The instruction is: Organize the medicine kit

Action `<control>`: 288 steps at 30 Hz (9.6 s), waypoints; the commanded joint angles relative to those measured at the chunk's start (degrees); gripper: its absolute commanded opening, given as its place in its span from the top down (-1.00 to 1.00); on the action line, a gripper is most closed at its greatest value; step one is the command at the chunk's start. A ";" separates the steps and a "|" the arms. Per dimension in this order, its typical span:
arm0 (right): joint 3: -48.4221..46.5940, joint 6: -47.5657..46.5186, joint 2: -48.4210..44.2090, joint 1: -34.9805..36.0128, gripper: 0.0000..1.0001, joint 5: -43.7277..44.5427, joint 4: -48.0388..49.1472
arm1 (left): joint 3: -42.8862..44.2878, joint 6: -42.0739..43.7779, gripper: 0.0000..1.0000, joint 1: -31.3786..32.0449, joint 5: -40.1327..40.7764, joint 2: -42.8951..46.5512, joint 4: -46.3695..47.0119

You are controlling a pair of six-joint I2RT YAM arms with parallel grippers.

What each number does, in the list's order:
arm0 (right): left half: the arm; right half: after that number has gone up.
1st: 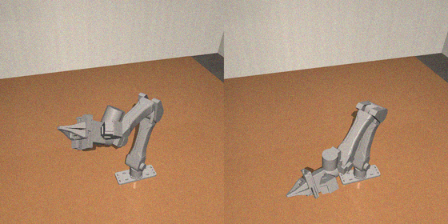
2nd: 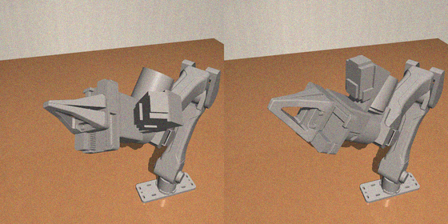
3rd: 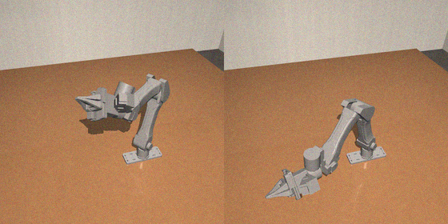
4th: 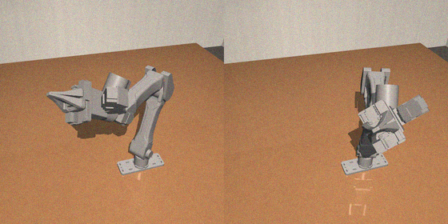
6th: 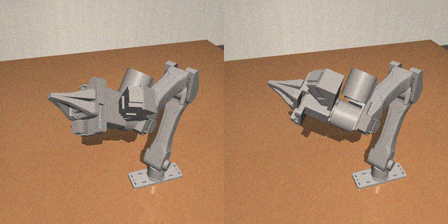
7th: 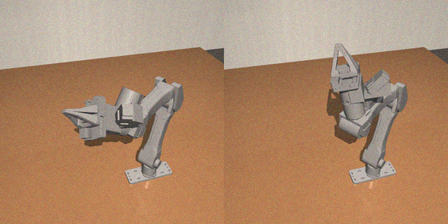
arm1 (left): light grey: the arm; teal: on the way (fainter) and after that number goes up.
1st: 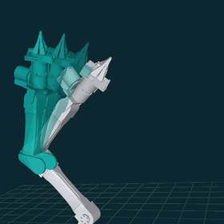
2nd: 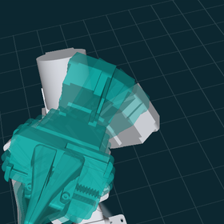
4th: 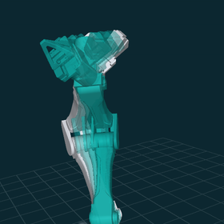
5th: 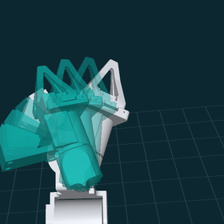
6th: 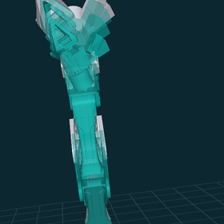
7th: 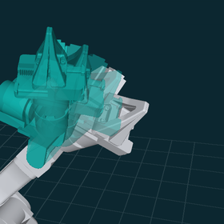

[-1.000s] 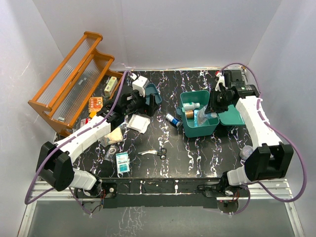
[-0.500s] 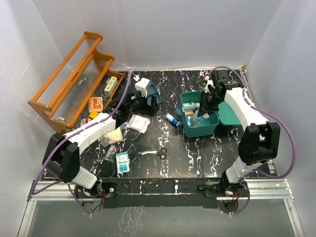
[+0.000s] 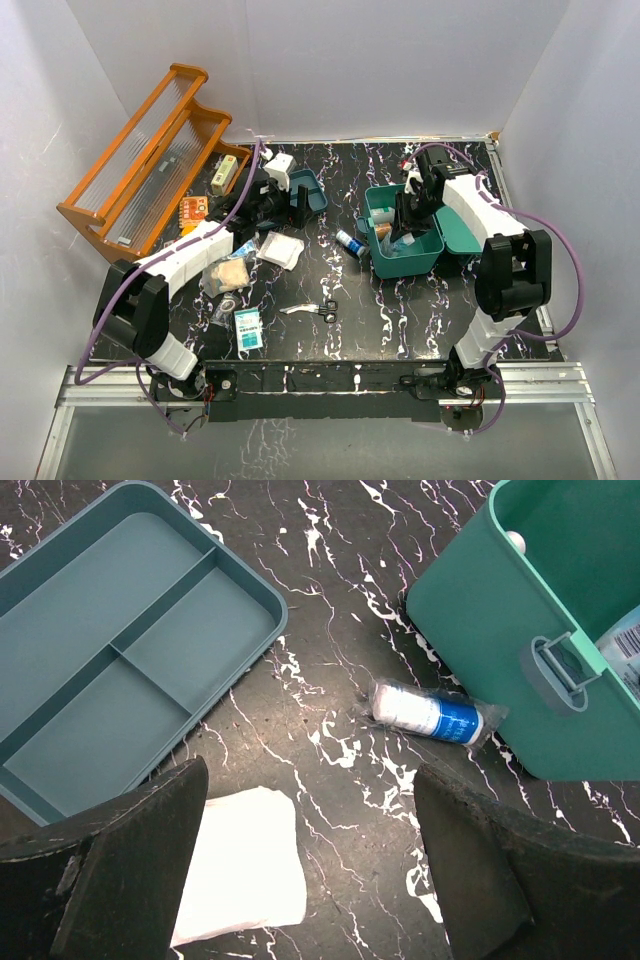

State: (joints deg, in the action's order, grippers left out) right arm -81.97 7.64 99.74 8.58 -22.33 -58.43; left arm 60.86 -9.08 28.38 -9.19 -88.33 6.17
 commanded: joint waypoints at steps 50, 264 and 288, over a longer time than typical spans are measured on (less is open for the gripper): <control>4.50 27.69 -4.63 7.68 -0.09 45.67 9.57 | -1.62 2.36 -0.73 -0.32 2.86 3.13 3.13; 28.32 36.04 -26.19 11.26 1.00 -9.45 77.67 | 10.40 -21.00 0.13 -7.87 -24.11 8.23 -13.23; -3.60 -2.22 -10.20 -6.55 1.00 7.59 -5.06 | 15.62 -9.89 -0.18 -8.10 -12.51 -3.42 -23.95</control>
State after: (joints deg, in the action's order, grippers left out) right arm -82.67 10.07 88.18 2.13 -16.86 -57.84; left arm 72.82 -21.37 20.45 -22.22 -91.35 -16.10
